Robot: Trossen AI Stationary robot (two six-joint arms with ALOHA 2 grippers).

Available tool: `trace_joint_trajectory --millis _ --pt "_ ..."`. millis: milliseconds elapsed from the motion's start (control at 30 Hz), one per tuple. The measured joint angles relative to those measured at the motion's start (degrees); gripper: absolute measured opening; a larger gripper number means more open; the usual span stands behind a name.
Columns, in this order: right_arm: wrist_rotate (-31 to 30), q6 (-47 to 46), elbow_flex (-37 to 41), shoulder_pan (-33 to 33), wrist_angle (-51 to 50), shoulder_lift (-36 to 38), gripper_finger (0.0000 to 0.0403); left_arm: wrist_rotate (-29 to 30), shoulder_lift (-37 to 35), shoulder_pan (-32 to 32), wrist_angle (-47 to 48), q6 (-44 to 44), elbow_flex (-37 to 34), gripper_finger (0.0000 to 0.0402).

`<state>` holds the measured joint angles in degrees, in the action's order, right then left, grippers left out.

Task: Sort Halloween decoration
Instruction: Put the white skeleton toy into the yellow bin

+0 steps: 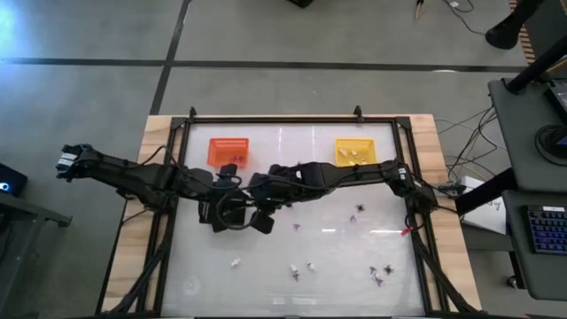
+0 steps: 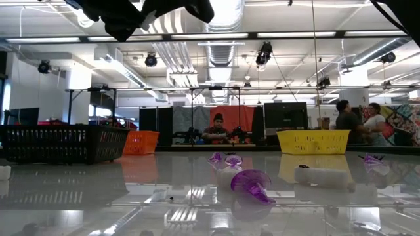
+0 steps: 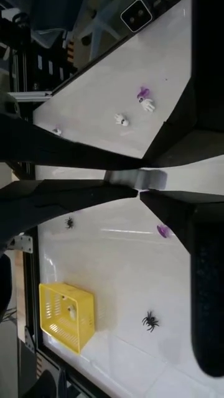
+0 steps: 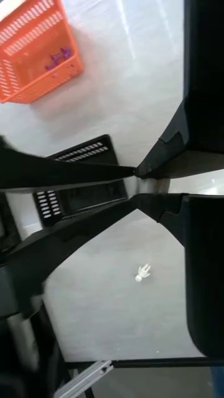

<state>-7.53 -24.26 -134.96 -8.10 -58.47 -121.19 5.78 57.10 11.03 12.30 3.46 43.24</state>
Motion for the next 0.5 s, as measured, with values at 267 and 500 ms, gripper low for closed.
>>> trace_joint_trajectory --millis 267,500 --pt "0.0 -1.8 0.0 0.0 -3.8 0.0 0.0012 0.0 -0.6 0.0 -0.1 -0.7 0.1 0.0052" --pt "-2.2 -2.4 0.0 0.7 -12.2 0.0 0.0012 0.0 -1.9 0.0 0.8 -1.6 0.1 0.0052"
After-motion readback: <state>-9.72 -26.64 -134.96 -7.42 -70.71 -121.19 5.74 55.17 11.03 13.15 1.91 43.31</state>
